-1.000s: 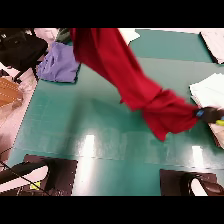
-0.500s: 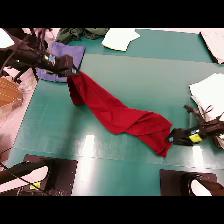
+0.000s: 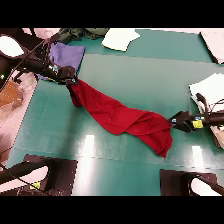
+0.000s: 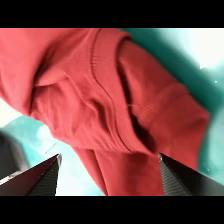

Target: Fold the shirts.

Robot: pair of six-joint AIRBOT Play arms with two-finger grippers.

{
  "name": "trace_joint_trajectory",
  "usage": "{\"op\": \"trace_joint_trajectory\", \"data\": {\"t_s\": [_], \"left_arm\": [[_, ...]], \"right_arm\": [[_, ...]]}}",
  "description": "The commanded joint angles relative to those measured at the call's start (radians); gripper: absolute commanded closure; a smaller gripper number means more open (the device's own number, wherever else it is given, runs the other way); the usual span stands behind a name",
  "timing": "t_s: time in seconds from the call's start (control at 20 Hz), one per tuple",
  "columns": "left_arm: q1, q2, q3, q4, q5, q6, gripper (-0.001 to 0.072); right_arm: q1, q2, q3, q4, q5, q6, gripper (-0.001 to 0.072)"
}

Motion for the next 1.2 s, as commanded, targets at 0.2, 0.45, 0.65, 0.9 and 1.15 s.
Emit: {"op": "trace_joint_trajectory", "data": {"t_s": [0.2, 0.45, 0.65, 0.9, 1.15], "left_arm": [[0.000, 0.000, -0.003, 0.005, 0.010, 0.003, 0.0676], [0.000, 0.001, -0.003, 0.005, 0.019, 0.008, 0.0676], [0.000, 0.000, -0.003, 0.004, 0.034, 0.010, 0.0676], [0.000, 0.001, -0.003, 0.005, 0.035, 0.011, 0.0676], [0.001, 0.001, -0.003, 0.005, 0.007, 0.019, 0.0676]], "right_arm": [[0.030, -0.098, -0.061, 0.045, -0.141, 0.022, 0.0032], [0.011, -0.070, -0.024, 0.000, -0.039, 0.040, 0.0052], [-0.026, 0.055, -0.016, -0.137, -0.033, 0.109, 0.0051], [-0.010, 0.042, -0.139, 0.023, -0.167, 0.076, 0.0052], [0.129, -0.101, -0.152, 0.247, -0.318, 0.006, 0.0179]]}}
